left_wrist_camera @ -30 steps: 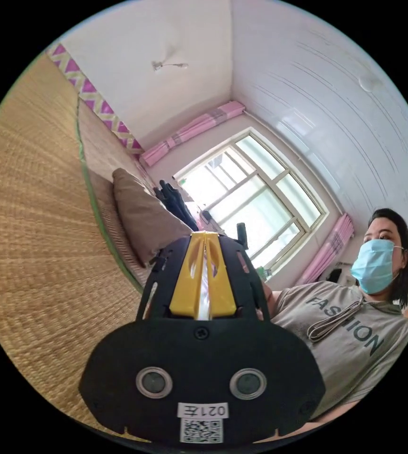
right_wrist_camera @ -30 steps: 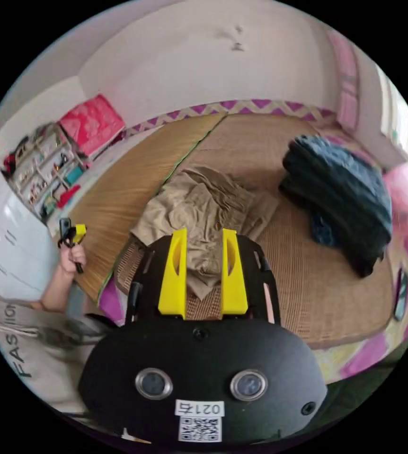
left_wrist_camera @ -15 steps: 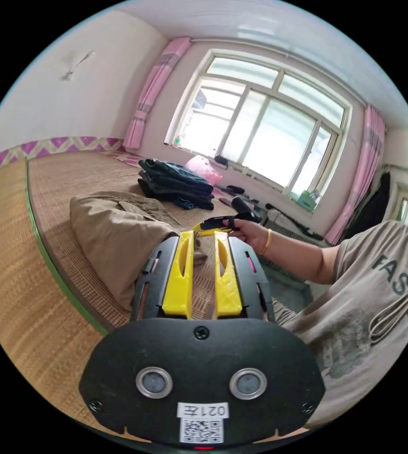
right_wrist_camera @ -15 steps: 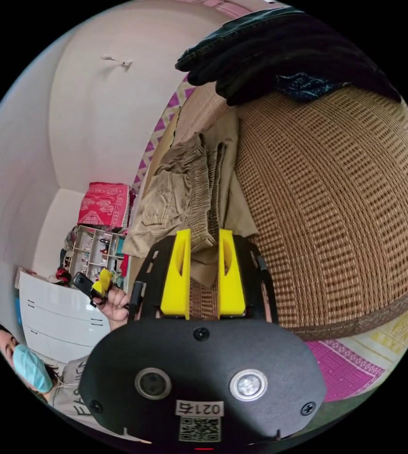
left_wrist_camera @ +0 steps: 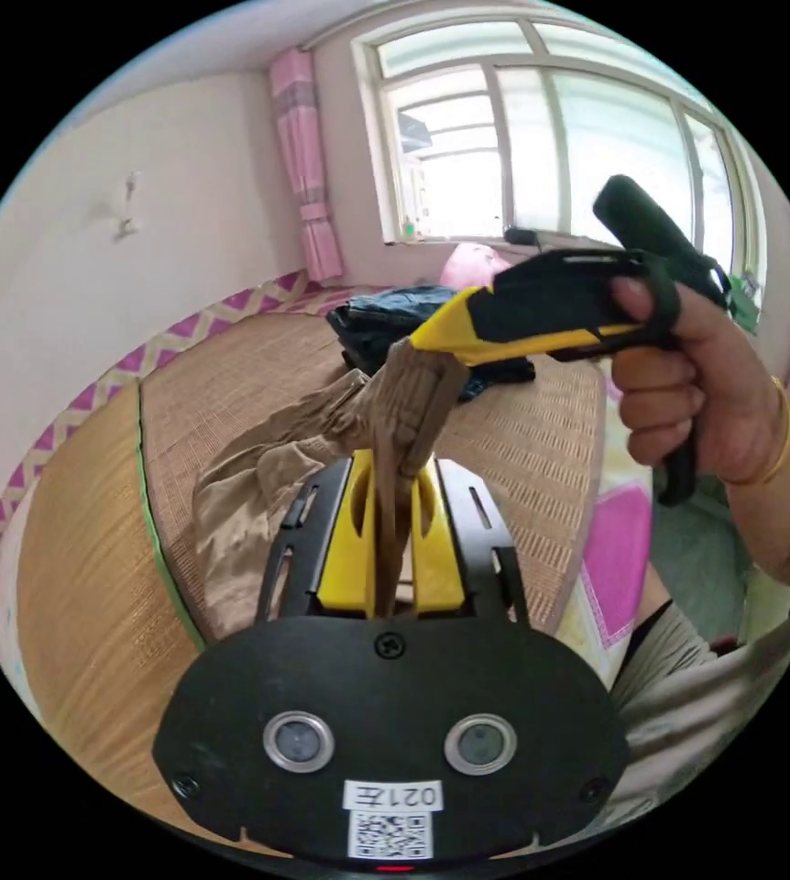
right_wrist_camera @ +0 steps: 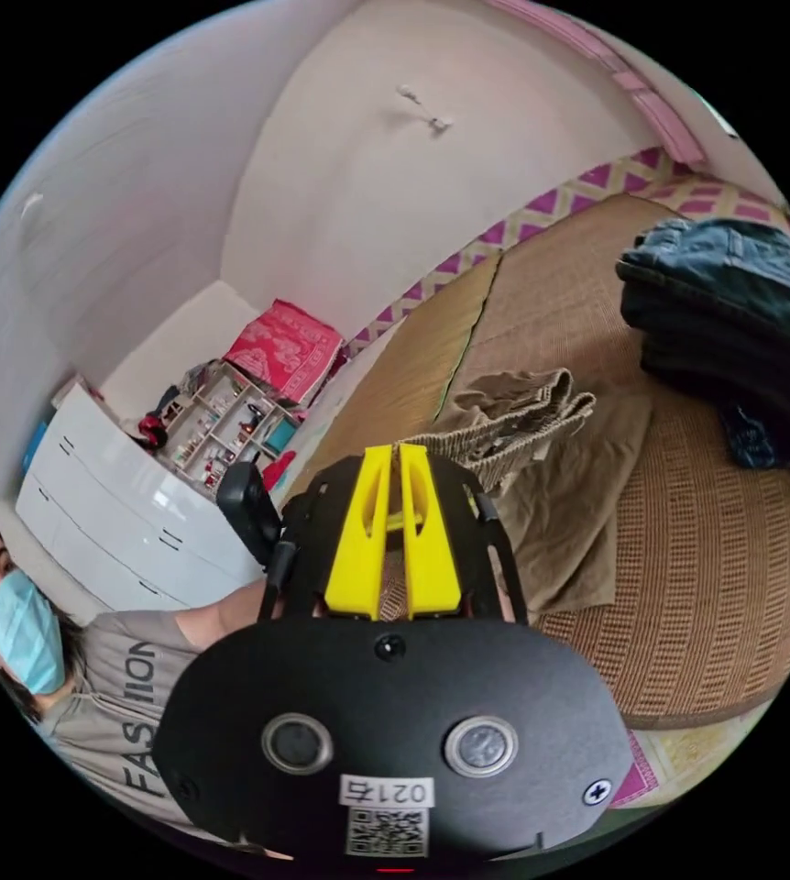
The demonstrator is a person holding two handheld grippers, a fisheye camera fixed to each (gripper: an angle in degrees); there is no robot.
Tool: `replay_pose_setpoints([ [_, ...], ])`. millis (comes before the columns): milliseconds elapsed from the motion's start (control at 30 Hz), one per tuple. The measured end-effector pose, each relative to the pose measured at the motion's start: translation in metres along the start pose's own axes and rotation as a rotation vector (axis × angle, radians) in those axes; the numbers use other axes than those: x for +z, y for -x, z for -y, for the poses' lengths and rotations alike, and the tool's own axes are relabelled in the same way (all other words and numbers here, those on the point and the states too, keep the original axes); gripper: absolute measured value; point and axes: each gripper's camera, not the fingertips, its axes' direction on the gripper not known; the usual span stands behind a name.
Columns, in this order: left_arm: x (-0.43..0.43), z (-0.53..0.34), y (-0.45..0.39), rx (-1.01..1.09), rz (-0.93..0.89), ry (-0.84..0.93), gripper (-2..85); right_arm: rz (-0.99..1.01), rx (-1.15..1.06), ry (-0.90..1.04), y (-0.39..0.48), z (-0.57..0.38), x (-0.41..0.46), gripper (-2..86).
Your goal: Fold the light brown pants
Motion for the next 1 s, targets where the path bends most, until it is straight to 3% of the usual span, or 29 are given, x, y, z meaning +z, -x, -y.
replay_pose_setpoints([
  [200, -0.121, -0.081, 0.192, -0.481, -0.249, -0.31, 3.9, -0.074, -0.081, -0.149, 0.046, -0.032, -0.048, -0.5],
  [333, -0.215, -0.241, 0.34, -0.843, -0.26, -0.539, 3.9, -0.121, -0.125, -0.022, 0.061, -0.065, -0.02, -0.5],
  [533, -0.213, -0.508, 0.433, -1.305, -0.201, -0.47, 3.4, -0.072, -0.23, 0.171, 0.124, -0.11, 0.082, 0.2],
  [700, -0.196, -0.603, 0.421, -1.334, -0.269, -0.521, 2.5, -0.285, -0.53, 0.224, 0.23, -0.149, 0.164, 6.3],
  [867, -0.194, -0.622, 0.416, -1.282, -0.268, -0.522, 1.8, -0.604, -1.092, 0.277, 0.367, -0.217, 0.259, 11.5],
  [1000, -0.196, -0.627, 0.412, -1.234, -0.254, -0.522, 1.5, -0.854, -1.501, 0.426, 0.409, -0.277, 0.348, 11.9],
])
